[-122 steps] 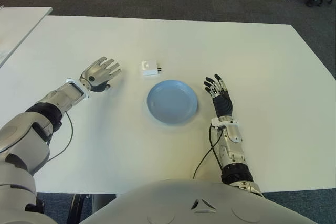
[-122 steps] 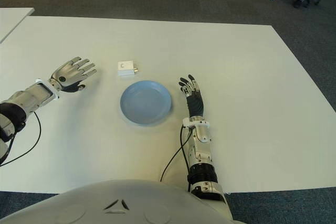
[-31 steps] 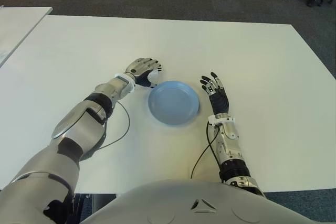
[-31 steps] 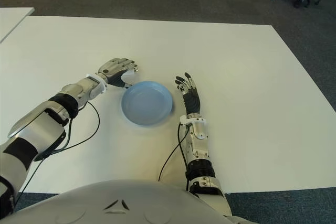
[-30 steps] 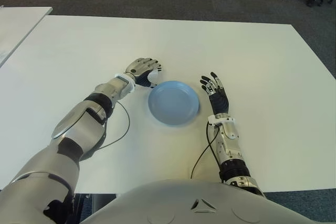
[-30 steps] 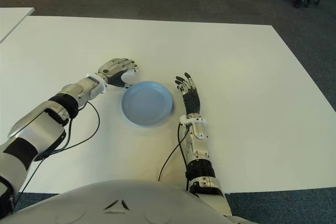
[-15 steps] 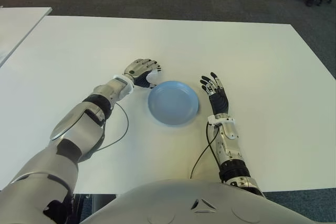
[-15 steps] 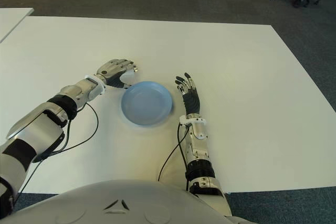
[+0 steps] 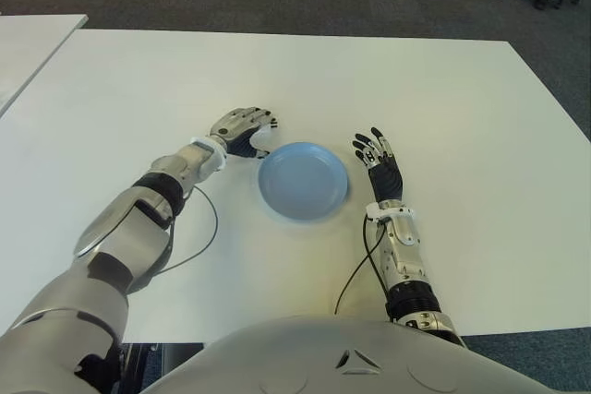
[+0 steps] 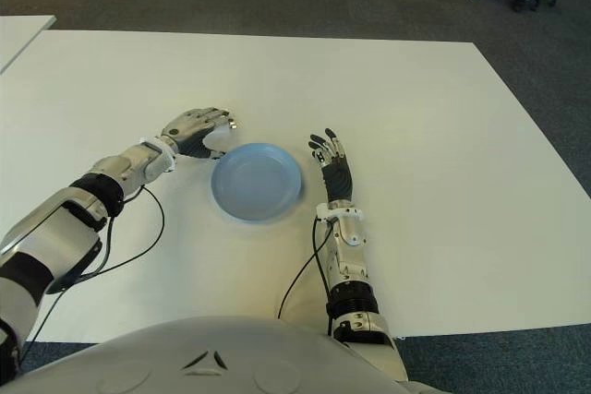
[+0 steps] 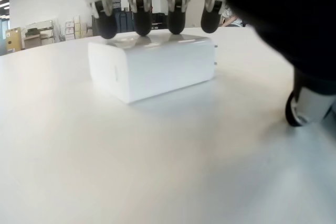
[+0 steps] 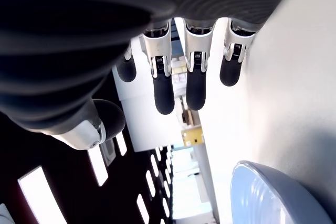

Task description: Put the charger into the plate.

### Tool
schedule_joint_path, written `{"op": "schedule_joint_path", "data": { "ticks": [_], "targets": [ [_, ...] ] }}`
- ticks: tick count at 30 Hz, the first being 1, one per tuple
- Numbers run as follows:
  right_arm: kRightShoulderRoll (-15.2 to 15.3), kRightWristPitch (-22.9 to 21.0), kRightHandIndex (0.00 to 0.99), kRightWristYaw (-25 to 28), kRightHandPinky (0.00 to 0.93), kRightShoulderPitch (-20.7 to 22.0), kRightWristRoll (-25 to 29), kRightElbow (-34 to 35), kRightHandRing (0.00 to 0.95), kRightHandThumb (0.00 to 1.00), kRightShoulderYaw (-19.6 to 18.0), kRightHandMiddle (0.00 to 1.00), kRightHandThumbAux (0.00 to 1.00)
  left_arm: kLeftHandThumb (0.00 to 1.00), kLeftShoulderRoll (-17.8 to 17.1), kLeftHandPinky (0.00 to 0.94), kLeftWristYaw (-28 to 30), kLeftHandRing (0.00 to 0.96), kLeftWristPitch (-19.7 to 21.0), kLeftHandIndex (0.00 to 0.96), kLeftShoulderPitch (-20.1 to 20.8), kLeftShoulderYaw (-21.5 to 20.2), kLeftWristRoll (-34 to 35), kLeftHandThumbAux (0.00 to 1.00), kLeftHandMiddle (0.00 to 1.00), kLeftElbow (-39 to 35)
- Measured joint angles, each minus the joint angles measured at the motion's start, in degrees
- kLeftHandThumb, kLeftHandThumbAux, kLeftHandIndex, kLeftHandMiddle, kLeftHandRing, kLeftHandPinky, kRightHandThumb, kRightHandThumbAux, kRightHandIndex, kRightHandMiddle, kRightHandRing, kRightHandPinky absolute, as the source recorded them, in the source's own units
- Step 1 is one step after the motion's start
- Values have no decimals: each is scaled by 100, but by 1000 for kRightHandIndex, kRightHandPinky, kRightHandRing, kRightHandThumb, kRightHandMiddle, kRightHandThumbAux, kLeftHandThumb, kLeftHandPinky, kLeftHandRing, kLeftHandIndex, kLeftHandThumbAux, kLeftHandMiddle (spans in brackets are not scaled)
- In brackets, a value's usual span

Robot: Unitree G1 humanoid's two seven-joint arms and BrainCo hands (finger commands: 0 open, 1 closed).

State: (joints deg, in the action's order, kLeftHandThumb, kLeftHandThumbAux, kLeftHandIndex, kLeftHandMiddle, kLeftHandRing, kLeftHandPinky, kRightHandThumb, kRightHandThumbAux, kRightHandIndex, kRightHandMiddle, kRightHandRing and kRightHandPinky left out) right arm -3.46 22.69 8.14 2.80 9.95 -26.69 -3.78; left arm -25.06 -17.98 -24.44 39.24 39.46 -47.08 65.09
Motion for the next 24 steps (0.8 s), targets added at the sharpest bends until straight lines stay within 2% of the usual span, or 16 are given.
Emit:
{"op": "schedule_joint_path", "data": {
  "ticks": [9,20,24],
  "targets": [
    [1,-1,80,0,141,-3,3,0,207,0,-4,248,524,0,-471,30,78,0,-390,0,-331,-238,252,574,0,-208],
    [1,-1,83,16,140,-2,45,-6,205,0,-15,247,527,0,-1505,27,434,4,-1005,0,-1049,-500,449,596,2,-1162],
    [1,-1,83,16,137,0,55,-14,204,0,-26,246,526,0,-1763,22,561,2,-1147,0,-1265,-574,500,595,1,-1457]
  ]
}}
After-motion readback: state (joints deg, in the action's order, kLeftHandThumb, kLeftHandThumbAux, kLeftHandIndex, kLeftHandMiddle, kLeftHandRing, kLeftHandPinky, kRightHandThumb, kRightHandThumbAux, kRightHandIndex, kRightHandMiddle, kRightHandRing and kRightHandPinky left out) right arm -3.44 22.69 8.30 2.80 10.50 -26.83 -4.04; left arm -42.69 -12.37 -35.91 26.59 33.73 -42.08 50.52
